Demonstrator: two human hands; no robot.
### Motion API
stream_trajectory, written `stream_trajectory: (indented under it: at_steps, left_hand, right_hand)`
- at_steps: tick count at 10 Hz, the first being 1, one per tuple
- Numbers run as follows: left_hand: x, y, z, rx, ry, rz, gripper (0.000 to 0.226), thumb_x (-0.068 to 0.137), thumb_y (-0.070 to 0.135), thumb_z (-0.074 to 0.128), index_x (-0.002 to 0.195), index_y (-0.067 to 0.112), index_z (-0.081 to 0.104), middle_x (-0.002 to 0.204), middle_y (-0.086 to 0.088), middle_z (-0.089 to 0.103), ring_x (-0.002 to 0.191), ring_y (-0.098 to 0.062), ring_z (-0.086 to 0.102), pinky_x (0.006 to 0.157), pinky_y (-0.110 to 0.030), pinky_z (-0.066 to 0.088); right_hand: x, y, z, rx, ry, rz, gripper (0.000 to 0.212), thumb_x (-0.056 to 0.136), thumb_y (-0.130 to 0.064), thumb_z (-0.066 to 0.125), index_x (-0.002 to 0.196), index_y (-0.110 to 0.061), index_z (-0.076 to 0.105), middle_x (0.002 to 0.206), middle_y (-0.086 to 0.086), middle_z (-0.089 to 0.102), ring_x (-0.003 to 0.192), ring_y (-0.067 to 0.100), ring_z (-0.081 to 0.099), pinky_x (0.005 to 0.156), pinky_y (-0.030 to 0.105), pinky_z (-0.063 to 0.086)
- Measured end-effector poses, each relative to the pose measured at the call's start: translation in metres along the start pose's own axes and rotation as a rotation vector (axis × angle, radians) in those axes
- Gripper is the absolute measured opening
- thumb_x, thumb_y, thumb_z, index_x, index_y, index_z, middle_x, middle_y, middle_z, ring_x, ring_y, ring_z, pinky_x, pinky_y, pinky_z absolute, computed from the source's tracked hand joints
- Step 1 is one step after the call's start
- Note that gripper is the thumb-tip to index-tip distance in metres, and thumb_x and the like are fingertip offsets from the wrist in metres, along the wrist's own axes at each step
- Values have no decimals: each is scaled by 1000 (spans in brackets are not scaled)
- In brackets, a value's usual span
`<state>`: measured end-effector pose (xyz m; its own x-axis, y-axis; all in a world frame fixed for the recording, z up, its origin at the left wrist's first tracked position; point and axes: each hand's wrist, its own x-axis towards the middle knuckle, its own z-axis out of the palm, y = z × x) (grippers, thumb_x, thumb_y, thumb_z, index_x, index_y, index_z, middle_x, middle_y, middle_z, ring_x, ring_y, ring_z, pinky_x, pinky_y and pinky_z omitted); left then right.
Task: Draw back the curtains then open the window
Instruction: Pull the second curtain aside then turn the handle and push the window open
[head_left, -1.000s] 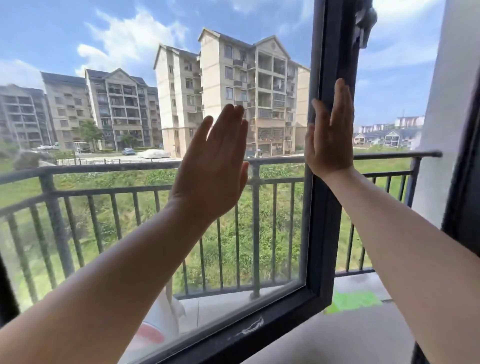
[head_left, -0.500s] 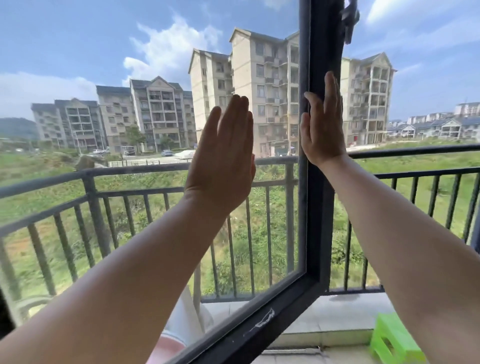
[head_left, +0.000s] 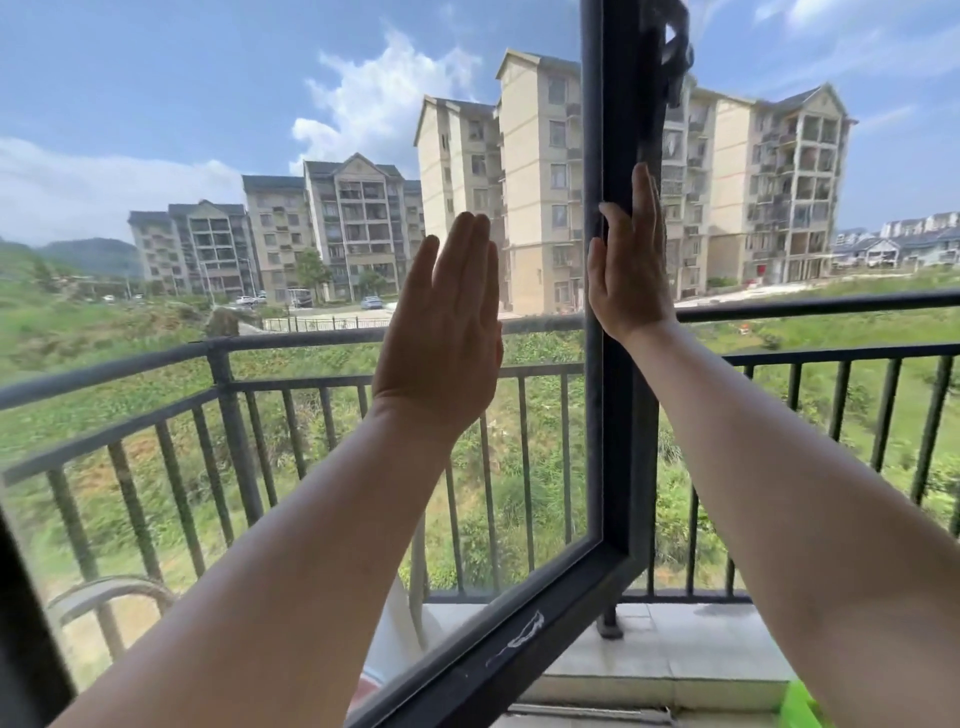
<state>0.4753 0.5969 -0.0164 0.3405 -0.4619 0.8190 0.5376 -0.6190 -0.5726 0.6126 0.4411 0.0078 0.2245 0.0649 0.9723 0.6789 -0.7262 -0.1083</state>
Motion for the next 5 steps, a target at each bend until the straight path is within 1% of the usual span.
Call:
stream_trajectory:
  at_steps: [1, 2, 3, 4, 5]
  left_hand:
    - [1, 0, 2, -19, -22, -13, 55, 90, 37, 22, 134, 4, 27, 145, -4, 35, 133, -20, 30, 109, -34, 28]
    - [1, -1, 1, -6, -51, -14, 55, 91, 38, 20, 134, 5, 25, 146, -3, 33, 134, -19, 29, 109, -33, 27]
    - [1, -2, -1, -7, -56, 13, 55, 91, 38, 18, 134, 6, 25, 146, -1, 34, 134, -18, 29, 109, -32, 28]
    - [1, -4, -6, -42, -77, 29, 56, 91, 38, 16, 136, 4, 19, 148, -2, 29, 135, -18, 24, 110, -33, 25]
    - [3, -7, -7, -77, -148, 24, 57, 93, 36, 12, 136, -2, 4, 152, -7, 16, 138, -22, 13, 112, -36, 18]
  right_hand:
    - [-3, -12, -5, -1, -90, 97, 34, 91, -10, 37, 121, 5, 36, 146, 32, 8, 136, 41, 7, 112, 55, 16]
    - [-9, -23, -12, -2, -193, 190, 33, 93, -15, 35, 123, -1, 33, 150, 23, -1, 138, 36, 0, 113, 53, 15]
    - [-21, -31, -29, -33, -312, 200, 38, 94, -17, 34, 130, -5, 28, 151, 20, 4, 139, 33, 4, 113, 52, 15]
    - [-38, -34, -47, -32, -445, 211, 40, 94, -16, 35, 131, -6, 26, 150, 20, 9, 138, 33, 10, 113, 50, 18]
    - [-52, -34, -66, -17, -569, 265, 42, 94, -18, 33, 133, -8, 23, 151, 18, 6, 138, 31, 10, 111, 49, 20]
